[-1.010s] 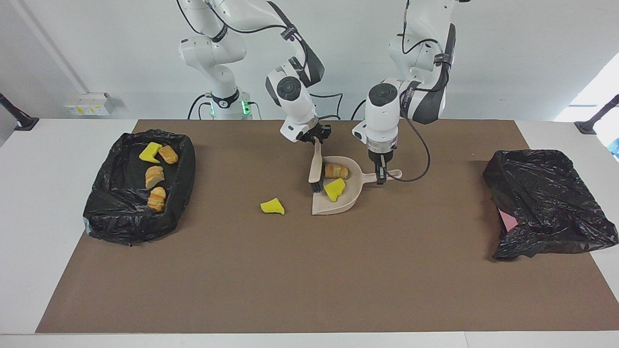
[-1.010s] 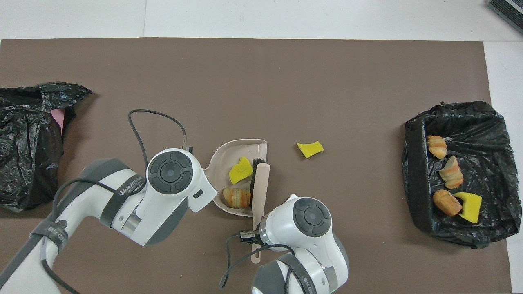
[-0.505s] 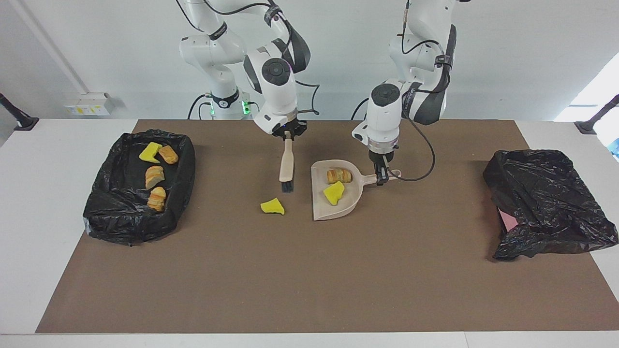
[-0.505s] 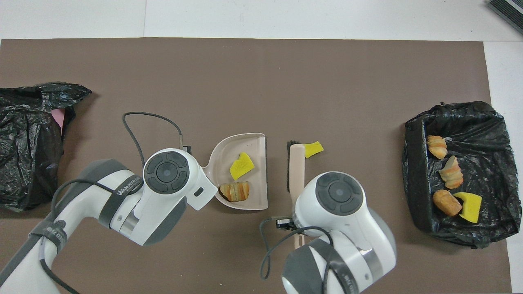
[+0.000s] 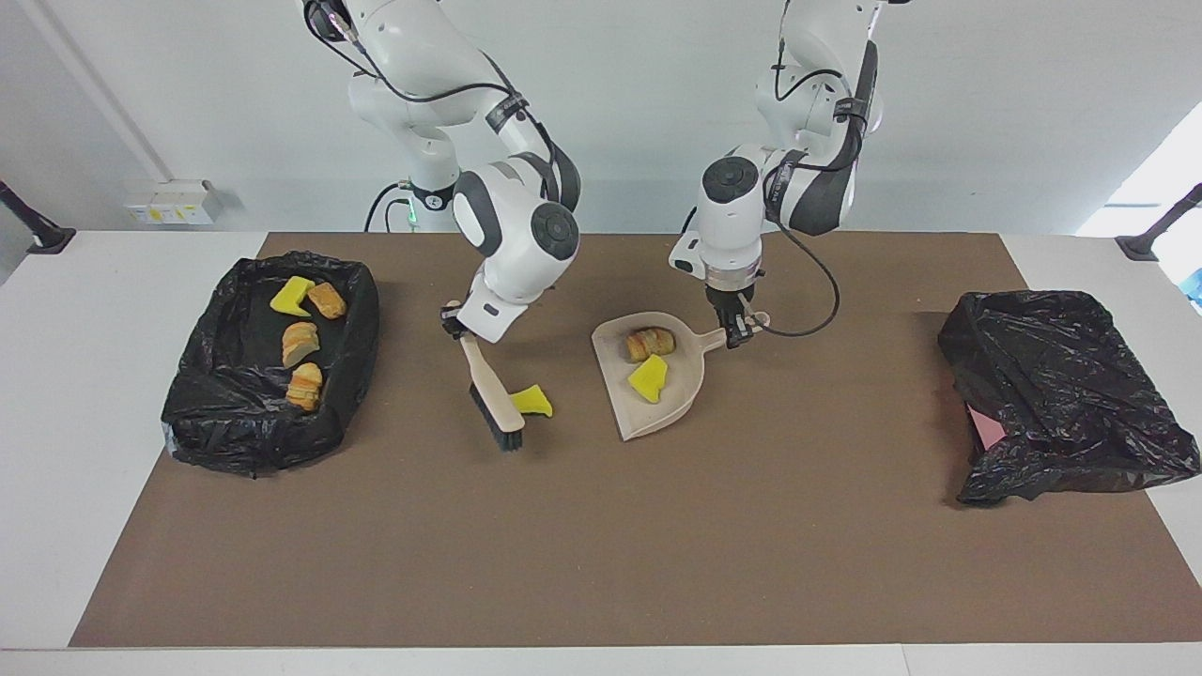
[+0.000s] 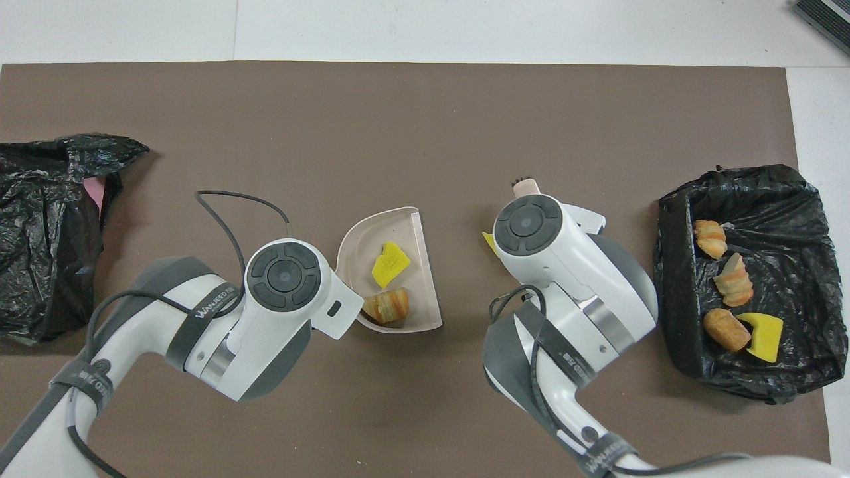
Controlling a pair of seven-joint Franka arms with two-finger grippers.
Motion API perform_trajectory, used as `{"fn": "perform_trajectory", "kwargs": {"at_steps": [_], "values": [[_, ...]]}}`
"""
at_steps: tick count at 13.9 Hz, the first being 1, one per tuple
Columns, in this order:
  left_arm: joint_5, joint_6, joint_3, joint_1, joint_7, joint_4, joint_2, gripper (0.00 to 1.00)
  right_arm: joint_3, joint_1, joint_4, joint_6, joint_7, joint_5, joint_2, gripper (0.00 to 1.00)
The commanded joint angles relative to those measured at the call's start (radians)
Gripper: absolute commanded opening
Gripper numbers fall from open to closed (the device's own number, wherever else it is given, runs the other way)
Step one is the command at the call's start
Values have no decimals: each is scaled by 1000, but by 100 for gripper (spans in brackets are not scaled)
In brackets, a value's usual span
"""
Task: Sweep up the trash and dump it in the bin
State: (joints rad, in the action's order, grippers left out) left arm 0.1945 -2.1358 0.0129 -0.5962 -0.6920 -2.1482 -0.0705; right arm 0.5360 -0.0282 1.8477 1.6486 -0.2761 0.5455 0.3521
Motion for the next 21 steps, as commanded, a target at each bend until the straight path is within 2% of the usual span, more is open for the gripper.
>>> {"fn": "perform_trajectory", "kwargs": {"at_steps": [1, 5, 9, 10, 12, 14, 16, 18, 19, 21], "values": [[-13, 28, 9, -27, 32, -9, 29, 0, 15, 30, -35, -44, 34, 10, 41, 0], [-15, 19, 6, -36, 31, -25, 34, 0, 16, 39, -16, -24, 28, -284, 34, 0], [-15, -9, 6, -37, -15, -48, 44, 0, 18, 56, 86, 204, 14, -658, -13, 0], [-14, -24, 7, -36, -38, -54, 44, 0, 16, 76, 82, 204, 0, -682, -22, 0], [-15, -71, 7, -20, -87, -70, 46, 0, 16, 45, 74, 183, -55, -694, -63, 0], [-27, -76, 7, 27, -112, -56, 32, 0, 7, 34, 70, 102, -86, -696, -140, 0], [-88, -63, 10, 42, -171, 3, -1, 0, 5, 11, 77, 5, -141, -687, -230, 0], [-93, -32, 9, 88, -204, 72, -43, 0, 10, 22, 91, -88, -240, -687, -327, 0], [-95, -3, 9, 105, -216, 117, -58, 0, 16, 43, 111, -105, -299, -688, -358, 0], [-124, 49, 7, 163, -300, 186, -72, 0, 16, 100, 189, -64, -336, -751, -422, 0]]}}
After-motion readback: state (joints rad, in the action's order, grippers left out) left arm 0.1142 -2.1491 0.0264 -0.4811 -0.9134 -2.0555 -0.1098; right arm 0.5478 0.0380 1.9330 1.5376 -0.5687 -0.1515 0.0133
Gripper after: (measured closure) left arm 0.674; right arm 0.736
